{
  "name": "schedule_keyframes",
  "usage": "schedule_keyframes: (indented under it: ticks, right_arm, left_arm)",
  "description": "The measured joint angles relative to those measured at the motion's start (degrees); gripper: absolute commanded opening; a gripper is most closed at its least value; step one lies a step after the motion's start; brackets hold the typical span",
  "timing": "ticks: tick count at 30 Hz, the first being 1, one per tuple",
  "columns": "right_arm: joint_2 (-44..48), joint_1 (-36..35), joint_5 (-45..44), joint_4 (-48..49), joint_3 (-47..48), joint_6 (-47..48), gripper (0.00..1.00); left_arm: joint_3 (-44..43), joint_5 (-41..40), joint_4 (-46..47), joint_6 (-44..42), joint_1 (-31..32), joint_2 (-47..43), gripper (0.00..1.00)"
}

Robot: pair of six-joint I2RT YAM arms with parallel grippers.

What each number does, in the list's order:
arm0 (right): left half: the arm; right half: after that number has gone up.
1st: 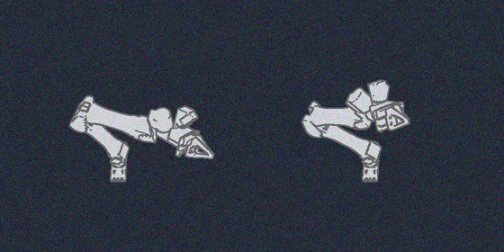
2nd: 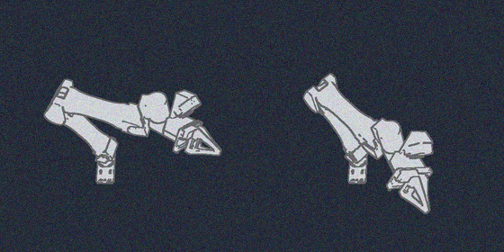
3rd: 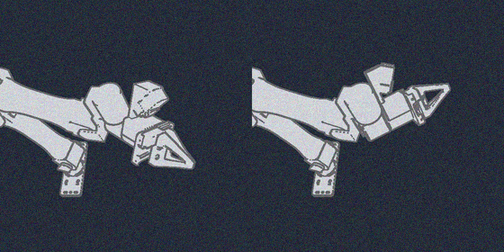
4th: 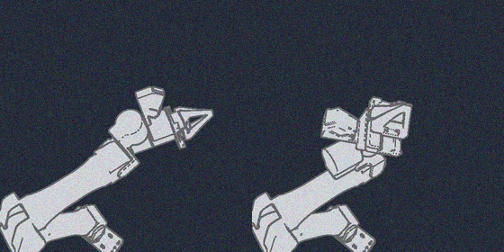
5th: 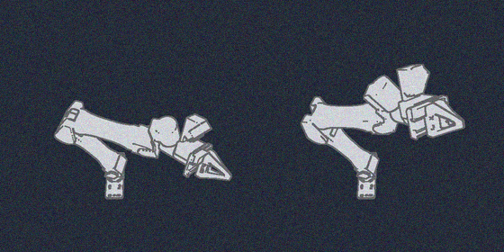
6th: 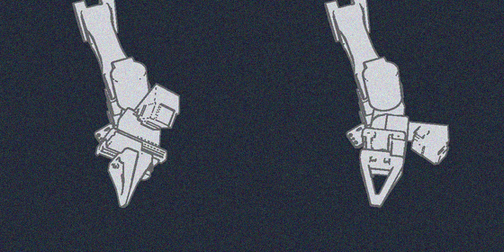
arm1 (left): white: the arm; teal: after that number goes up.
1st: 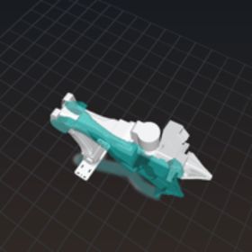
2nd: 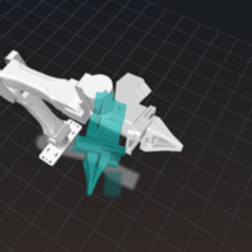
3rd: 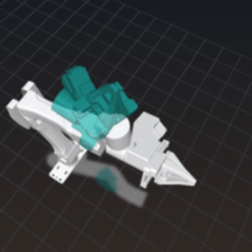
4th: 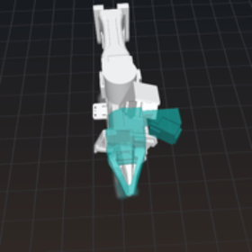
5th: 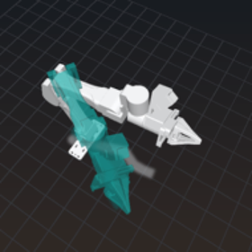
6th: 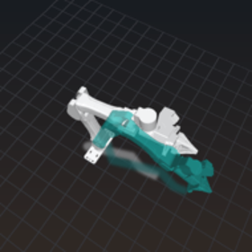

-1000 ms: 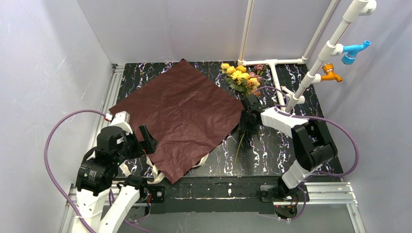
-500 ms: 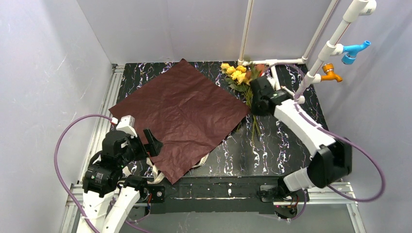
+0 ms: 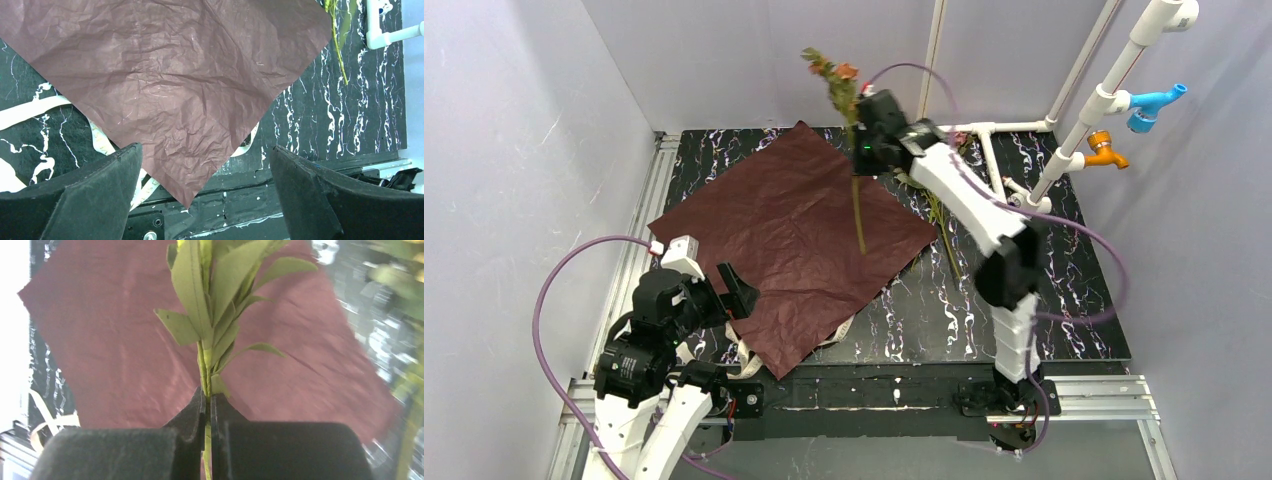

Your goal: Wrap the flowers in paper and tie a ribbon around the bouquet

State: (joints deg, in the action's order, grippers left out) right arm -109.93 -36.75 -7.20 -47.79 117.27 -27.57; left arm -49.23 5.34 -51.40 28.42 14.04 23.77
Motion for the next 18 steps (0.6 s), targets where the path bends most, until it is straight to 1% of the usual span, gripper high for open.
schedule_keyframes:
  ticks: [3, 5, 7, 10, 14, 16, 17, 18]
  right_arm:
    - [-15.0, -2.5, 2.9, 2.3, 12.8, -3.1, 0.01]
    - [-22.0, -3.1, 5.7, 4.8, 17.3, -5.9, 0.01]
    - [-27.8, -3.1, 8.8, 8.4, 19.3, -9.5, 0.01]
    - [-34.0, -2.8, 12.4, 14.1, 19.4, -15.1, 0.01]
    - [-40.3, -2.5, 16.0, 23.4, 20.0, -21.8, 0.01]
    - [-43.0, -2.4, 17.4, 29.4, 22.9, -23.7, 0.01]
    - [-44.4, -2.4, 18.2, 33.4, 24.2, -24.5, 0.03]
    - [-45.3, -2.3, 18.6, 35.5, 24.7, -24.8, 0.10]
  left_arm:
    - [0.0, 0.0, 0.0, 0.1, 0.0, 0.6, 0.97]
    - [0.0, 0.0, 0.0, 0.2, 0.0, 0.9, 0.96]
    - [0.0, 0.0, 0.0, 0.2, 0.0, 1.2, 0.96]
    - [0.0, 0.0, 0.0, 0.3, -0.1, 1.6, 0.96]
    - [0.0, 0.0, 0.0, 0.3, -0.1, 2.7, 0.96]
    - [0.0, 0.0, 0.0, 0.3, -0.2, 3.1, 0.95]
    - [0.0, 0.0, 0.0, 0.3, -0.7, 3.9, 0.95]
    - [0.0, 0.0, 0.0, 0.3, -0.9, 4.1, 0.95]
